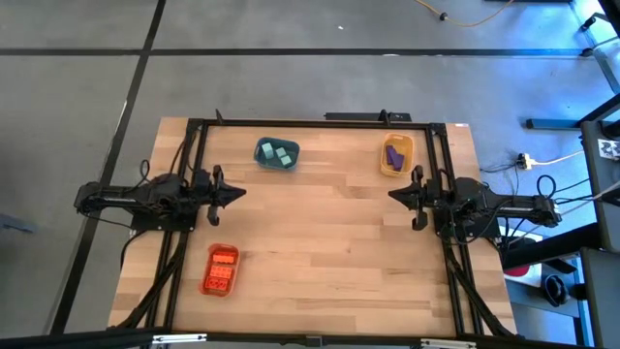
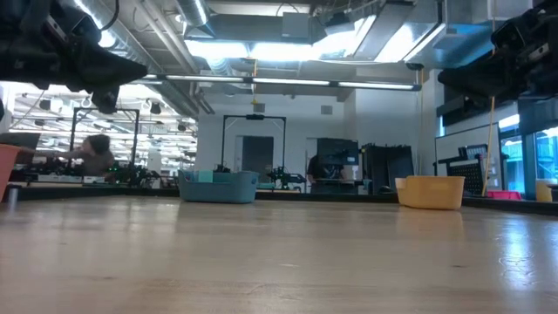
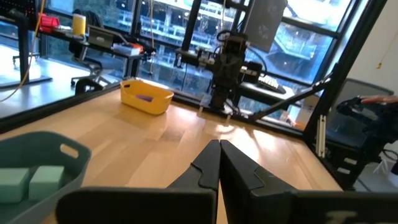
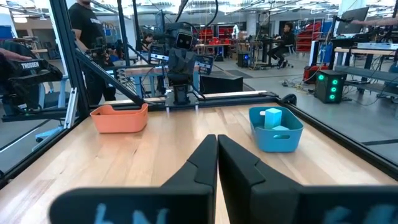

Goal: Sort & place blocks by color
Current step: Return to Home Position

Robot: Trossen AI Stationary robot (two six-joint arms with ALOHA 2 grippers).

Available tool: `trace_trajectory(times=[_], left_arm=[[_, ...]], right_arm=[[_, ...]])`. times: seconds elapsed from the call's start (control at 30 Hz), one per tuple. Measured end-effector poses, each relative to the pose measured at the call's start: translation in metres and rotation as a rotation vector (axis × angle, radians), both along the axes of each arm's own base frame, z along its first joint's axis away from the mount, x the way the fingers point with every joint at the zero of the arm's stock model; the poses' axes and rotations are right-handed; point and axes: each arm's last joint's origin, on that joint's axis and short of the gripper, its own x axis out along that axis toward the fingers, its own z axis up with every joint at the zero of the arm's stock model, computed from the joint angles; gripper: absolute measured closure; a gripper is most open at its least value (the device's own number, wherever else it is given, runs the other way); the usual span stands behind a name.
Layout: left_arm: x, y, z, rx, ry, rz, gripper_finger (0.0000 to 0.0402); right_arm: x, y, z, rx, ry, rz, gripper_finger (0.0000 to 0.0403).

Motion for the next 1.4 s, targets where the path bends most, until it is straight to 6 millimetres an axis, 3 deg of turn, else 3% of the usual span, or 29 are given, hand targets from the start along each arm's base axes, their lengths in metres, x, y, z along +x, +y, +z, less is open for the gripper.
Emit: trace_trajectory(times=[1.4], left_arm=[[0.0006, -0.0001, -0.0056, 0.001, 0.059, -0.004, 0.0401]], right_arm=[[0.0003, 0.0, -0.0004, 0.0, 0.005, 0.0, 0.0386]])
